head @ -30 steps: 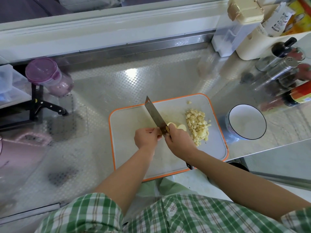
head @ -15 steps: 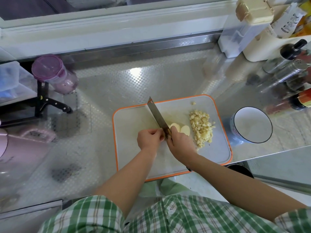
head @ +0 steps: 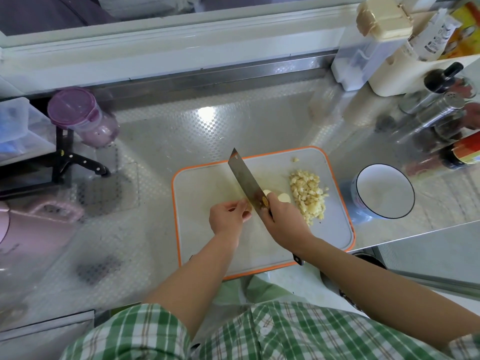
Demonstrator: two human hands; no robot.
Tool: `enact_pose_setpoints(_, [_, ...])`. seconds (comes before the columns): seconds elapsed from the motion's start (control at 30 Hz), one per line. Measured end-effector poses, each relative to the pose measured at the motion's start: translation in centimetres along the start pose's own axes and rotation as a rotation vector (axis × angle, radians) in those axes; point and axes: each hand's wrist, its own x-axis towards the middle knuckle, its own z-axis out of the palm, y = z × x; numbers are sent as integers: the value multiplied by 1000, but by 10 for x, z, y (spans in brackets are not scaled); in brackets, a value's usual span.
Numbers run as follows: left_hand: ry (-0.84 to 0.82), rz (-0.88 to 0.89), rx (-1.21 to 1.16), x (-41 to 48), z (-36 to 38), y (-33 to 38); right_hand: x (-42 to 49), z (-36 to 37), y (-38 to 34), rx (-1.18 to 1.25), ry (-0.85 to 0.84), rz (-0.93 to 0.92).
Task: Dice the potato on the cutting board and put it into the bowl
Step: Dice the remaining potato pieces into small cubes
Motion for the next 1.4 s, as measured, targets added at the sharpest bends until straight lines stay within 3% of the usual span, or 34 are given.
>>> enact_pose_setpoints(0.53, [-16,85,135,5,-3,-8,15,13,-10,-11,8,73])
enact_pose_setpoints(0.7, [8,43,88,6,-1,-5,13,2,-9,85,47,70])
enact_pose_setpoints(1.0, [27,30,11,5,4,-10,-3,-6,-8,46,15,23])
enact_pose_setpoints(1.4, [54,61,112,1,6,-7,-8,-8,-9,28,-16,30])
